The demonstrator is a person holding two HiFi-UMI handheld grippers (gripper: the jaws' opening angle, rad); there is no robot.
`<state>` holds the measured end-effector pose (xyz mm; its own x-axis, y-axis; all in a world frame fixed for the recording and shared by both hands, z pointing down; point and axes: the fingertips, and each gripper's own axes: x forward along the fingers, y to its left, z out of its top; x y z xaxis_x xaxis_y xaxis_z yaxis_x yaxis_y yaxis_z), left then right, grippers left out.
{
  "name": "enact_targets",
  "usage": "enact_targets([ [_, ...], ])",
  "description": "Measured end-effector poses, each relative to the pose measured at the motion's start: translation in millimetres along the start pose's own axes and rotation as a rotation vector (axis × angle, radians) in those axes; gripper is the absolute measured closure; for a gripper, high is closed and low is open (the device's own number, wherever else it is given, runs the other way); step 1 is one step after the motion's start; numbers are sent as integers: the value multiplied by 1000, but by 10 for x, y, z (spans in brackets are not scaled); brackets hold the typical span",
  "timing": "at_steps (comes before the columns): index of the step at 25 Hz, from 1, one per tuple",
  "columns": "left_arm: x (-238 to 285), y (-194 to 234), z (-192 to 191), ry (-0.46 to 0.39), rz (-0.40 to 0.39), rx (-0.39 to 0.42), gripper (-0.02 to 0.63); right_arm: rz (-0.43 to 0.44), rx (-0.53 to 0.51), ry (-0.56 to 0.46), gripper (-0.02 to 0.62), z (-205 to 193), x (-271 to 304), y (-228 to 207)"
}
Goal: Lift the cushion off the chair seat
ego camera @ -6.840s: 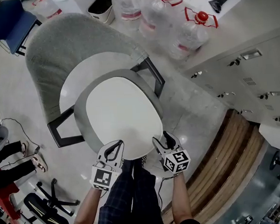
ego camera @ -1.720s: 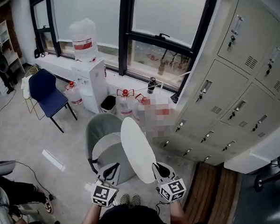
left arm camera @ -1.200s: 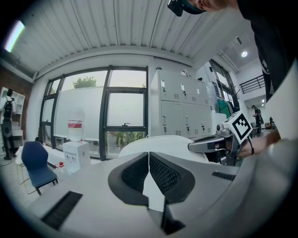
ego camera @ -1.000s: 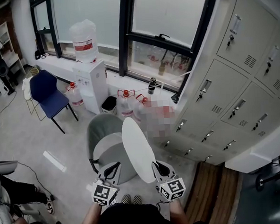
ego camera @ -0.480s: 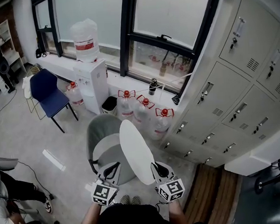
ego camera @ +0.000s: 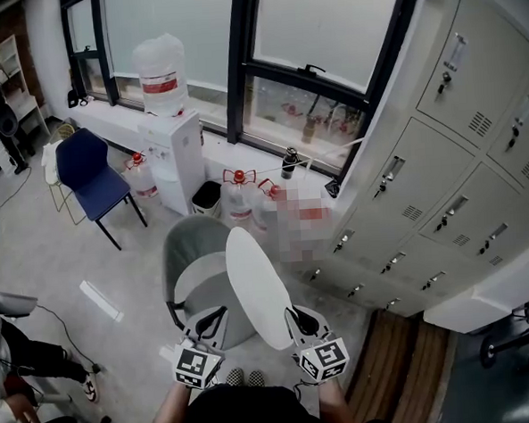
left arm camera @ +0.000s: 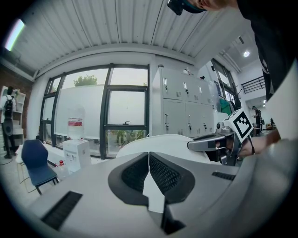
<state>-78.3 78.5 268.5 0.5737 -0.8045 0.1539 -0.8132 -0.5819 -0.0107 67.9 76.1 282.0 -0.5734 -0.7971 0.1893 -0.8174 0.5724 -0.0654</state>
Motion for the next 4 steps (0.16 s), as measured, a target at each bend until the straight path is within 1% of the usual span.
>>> enact_targets([
  [4, 4, -19, 16, 26, -3, 4, 586, -1, -2, 2, 552, -1, -4, -20],
])
